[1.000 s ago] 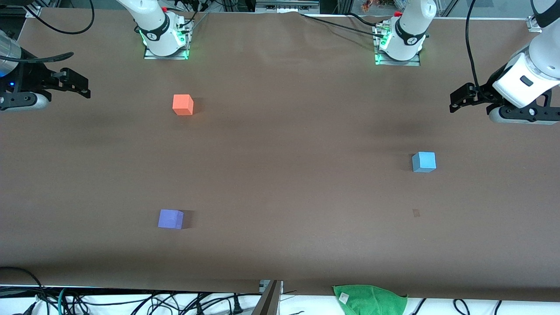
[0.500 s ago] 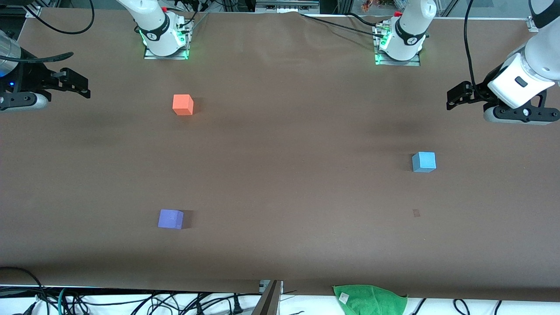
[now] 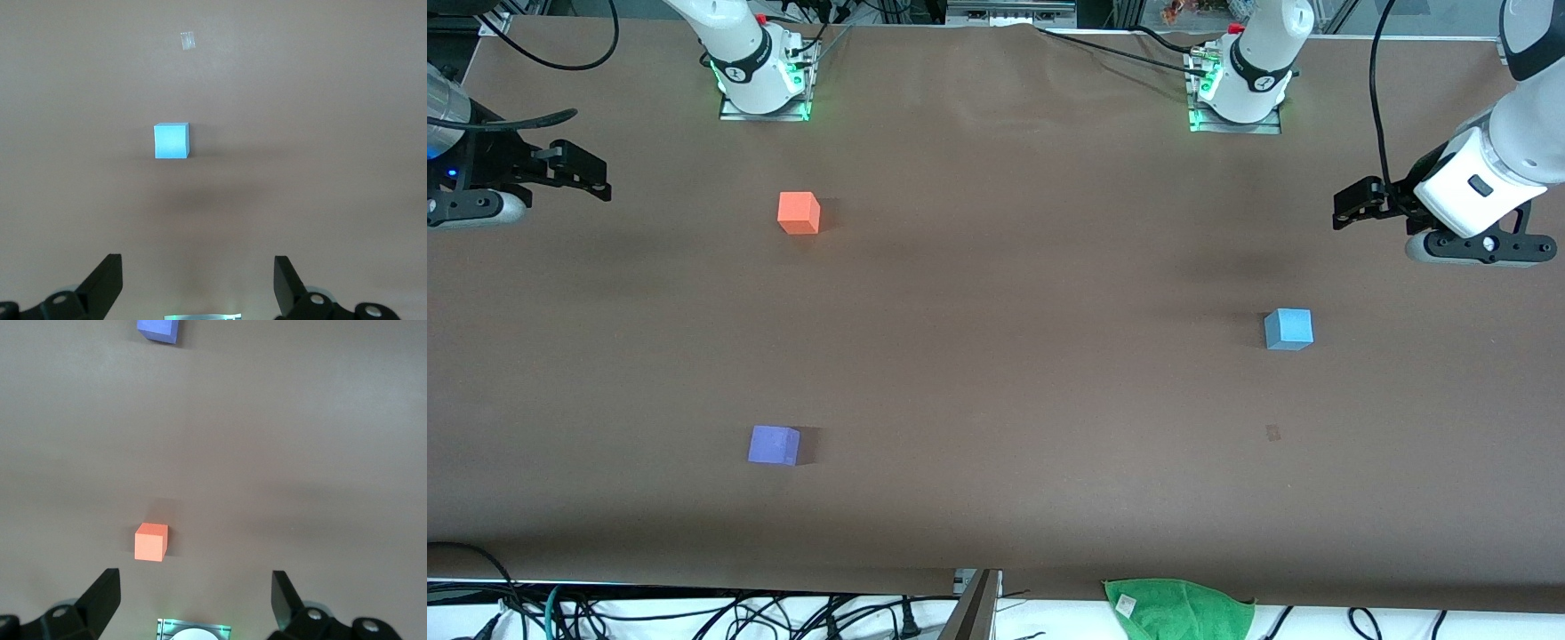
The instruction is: Place blue block between orange and purple blocks
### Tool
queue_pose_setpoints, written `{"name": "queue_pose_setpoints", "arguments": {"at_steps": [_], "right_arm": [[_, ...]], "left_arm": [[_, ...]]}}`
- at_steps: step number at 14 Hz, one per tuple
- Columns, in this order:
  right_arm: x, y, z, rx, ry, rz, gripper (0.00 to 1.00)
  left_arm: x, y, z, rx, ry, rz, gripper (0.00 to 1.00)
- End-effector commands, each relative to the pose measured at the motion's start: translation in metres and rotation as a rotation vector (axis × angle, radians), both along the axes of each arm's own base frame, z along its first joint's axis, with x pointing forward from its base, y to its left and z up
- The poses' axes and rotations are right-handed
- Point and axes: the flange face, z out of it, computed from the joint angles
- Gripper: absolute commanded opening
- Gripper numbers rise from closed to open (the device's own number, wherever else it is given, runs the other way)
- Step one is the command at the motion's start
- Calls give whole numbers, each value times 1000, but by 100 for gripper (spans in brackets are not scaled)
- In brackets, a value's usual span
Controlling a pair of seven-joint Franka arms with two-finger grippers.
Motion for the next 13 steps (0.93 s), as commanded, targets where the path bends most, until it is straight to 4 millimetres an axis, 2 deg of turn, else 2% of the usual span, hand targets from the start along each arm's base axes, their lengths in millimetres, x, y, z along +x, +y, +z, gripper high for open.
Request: {"name": "queue_pose_setpoints", "arguments": {"at_steps": [1,5,7,9,11,13], "right_arm": [[3,-3,4,9,-4,5,100],[3,-4,4,9,-4,4,100],[3,-4,4,9,-4,4,100],[3,-4,4,10,-4,4,100],[3,-4,4,9,-6,2,100],[3,-4,4,10,-6,2,100]], "left_arm": [[1,2,3,-13,18,-4,100],[1,3,-4,-10,38,0,100],[-2,3,-15,-8,71,1,100],[2,5,-39,1,127,5,100],[7,10,-74,51,229,-5,100],[20,14,-123,94,310,4,100]]}}
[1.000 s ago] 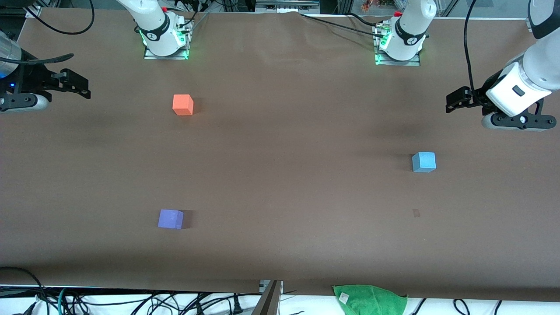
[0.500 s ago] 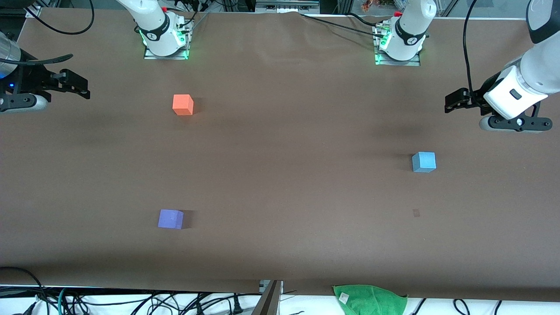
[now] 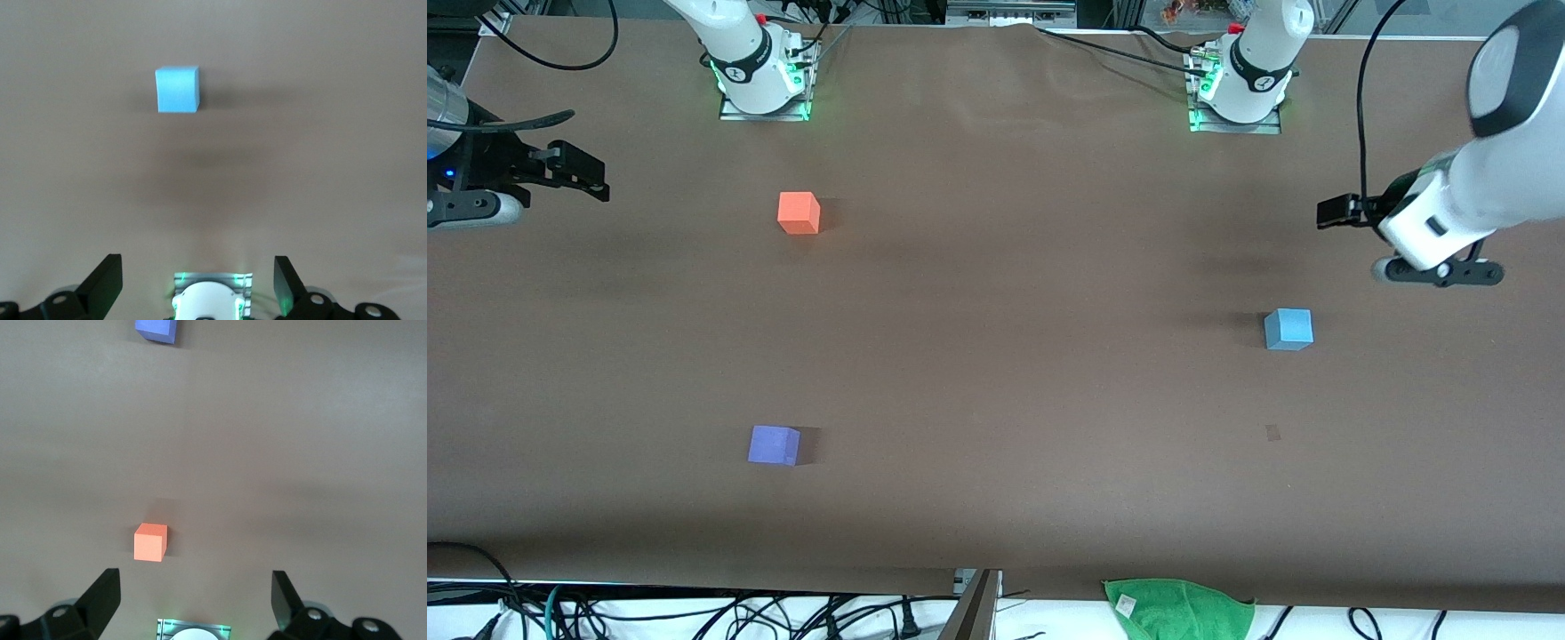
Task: Place blue block between orange and purple blocks
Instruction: 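Lower the left gripper over the light-blue cube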
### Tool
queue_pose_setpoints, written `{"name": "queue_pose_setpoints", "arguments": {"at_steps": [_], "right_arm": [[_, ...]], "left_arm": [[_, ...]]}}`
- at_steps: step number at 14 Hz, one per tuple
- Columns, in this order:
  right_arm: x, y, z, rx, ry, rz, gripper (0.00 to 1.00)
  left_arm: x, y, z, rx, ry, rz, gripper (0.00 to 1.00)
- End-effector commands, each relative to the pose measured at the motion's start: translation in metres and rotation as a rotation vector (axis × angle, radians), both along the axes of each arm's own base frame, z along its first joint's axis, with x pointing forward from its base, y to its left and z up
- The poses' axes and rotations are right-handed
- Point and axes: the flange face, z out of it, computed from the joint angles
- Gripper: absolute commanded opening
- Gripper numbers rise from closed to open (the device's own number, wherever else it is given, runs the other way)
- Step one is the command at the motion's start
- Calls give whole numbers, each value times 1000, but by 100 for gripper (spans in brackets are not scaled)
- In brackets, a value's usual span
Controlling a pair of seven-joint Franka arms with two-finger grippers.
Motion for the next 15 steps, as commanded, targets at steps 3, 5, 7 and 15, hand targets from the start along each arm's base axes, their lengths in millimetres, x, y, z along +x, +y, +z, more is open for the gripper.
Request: {"name": "queue_pose_setpoints", "arguments": {"at_steps": [3,5,7,15], "right_arm": [[3,-2,4,9,-6,6,100],[3,-2,4,9,-6,6,100],[3,-2,4,9,-6,6,100],[3,-2,3,10,-5,6,100]], "left_arm": [[22,8,-81,34,60,-5,100],[19,6,-117,26,-11,-18,100],[19,4,-150,14,-110,-25,100],[12,27,-241,44,-238,-139,100]]}}
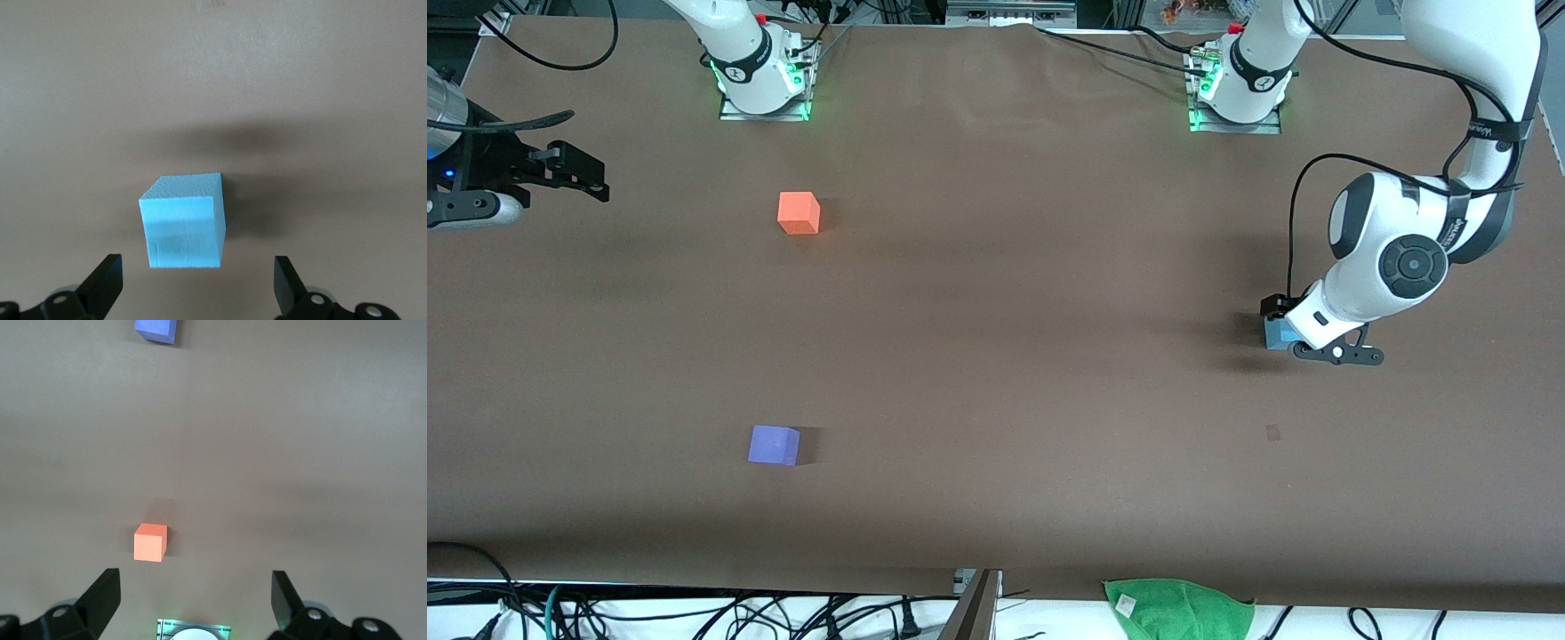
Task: Place blue block between orange and purple blocks
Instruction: 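Lower the left gripper over the light-blue cube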
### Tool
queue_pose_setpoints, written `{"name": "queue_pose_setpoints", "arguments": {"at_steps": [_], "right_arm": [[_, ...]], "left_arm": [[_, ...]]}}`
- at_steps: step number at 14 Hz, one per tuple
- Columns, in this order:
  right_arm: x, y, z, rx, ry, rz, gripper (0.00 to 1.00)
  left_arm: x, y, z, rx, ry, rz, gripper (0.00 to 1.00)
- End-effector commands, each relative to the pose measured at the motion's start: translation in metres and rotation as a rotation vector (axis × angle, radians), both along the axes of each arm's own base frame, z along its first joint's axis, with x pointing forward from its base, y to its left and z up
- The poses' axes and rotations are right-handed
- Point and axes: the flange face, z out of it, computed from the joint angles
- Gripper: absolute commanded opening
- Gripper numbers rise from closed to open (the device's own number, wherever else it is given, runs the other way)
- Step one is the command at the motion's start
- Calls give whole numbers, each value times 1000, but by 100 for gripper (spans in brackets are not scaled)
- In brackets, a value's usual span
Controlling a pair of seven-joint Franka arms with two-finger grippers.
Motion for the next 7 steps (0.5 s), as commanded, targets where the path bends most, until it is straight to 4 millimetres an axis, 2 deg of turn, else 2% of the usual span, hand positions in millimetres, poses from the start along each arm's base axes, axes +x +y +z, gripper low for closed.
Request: {"name": "queue_pose_setpoints", "arguments": {"at_steps": [1,7], "right_arm": [[4,-2,2,10,-1,6,100],[5,-2,1,10,-1,5,100]], "left_arm": [[-4,17,-23,-9,-17,-56,100],[-4,27,-58,-28,-25,-66,100]]}}
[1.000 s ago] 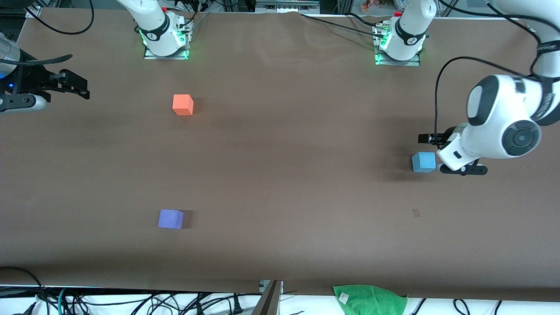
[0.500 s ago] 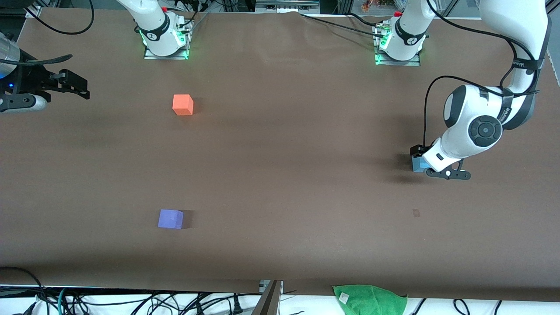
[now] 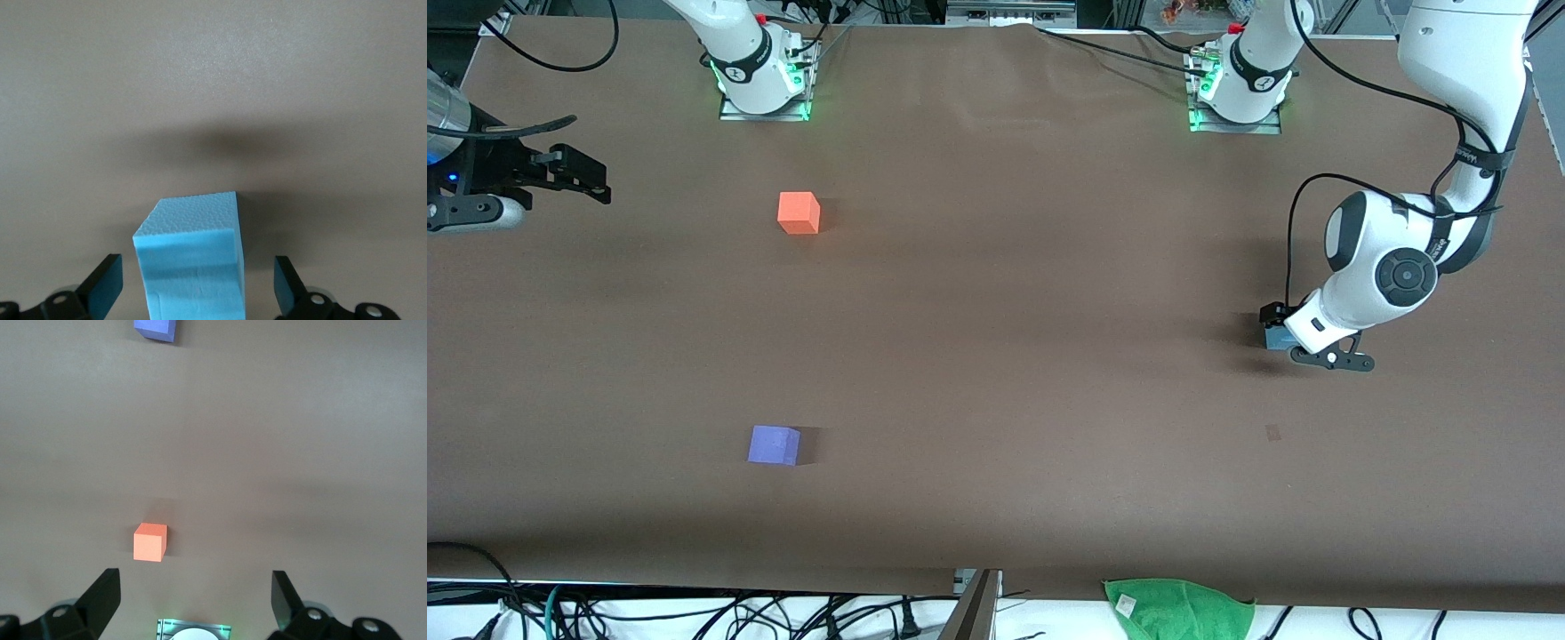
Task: Place blue block between orange and purple blocks
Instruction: 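Close the left gripper on the light-blue cube and lift it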
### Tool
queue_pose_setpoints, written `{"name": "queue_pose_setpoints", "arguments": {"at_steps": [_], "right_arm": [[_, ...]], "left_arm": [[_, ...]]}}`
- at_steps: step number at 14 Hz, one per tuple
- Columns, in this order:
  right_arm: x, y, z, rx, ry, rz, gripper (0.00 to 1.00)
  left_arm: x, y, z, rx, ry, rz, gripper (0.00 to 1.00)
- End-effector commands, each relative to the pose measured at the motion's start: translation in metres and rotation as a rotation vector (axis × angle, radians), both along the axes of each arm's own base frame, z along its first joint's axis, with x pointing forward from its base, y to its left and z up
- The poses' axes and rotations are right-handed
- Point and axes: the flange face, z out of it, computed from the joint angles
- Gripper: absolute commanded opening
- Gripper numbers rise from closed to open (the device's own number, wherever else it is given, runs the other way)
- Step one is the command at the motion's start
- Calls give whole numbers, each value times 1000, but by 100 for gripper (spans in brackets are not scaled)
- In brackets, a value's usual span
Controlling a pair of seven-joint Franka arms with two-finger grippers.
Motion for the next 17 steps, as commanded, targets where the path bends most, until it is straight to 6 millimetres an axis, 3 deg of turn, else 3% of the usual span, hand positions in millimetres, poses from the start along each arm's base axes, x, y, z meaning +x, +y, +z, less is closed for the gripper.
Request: {"name": "queue_pose_setpoints", "arguments": {"at_steps": [1,2,4,5,7,9,12,13,15,17], "right_arm": [[3,-2,5,10,-8,5,100],[3,-2,5,10,-8,5,100],[3,-2,5,10,-8,5,100],[3,-3,5,10,-6,4,100],[3,-2,5,10,-8,5,100],[3,-2,5,10,-8,5,100],[3,-2,5,10,-6,5,100],[3,-2,5,10,-8,5,100],[3,-2,5,10,-6,4,100],[3,-2,5,8,-7,1,100]], "left_arm": [[-2,4,-15,2,-6,-28,100],[-4,3,-24,-1,2,-29,98],[-6,3,-29,-3,2,-29,39],[-7,2,-27,-2,6,-31,26],[-3,3,-15,1,-10,-30,19],[6,-5,17,13,-19,-33,15],[33,-56,88,11,51,-61,15],[39,-77,110,9,83,-57,17],[40,-141,148,-58,120,8,17],[25,-211,154,-139,147,56,17]]}}
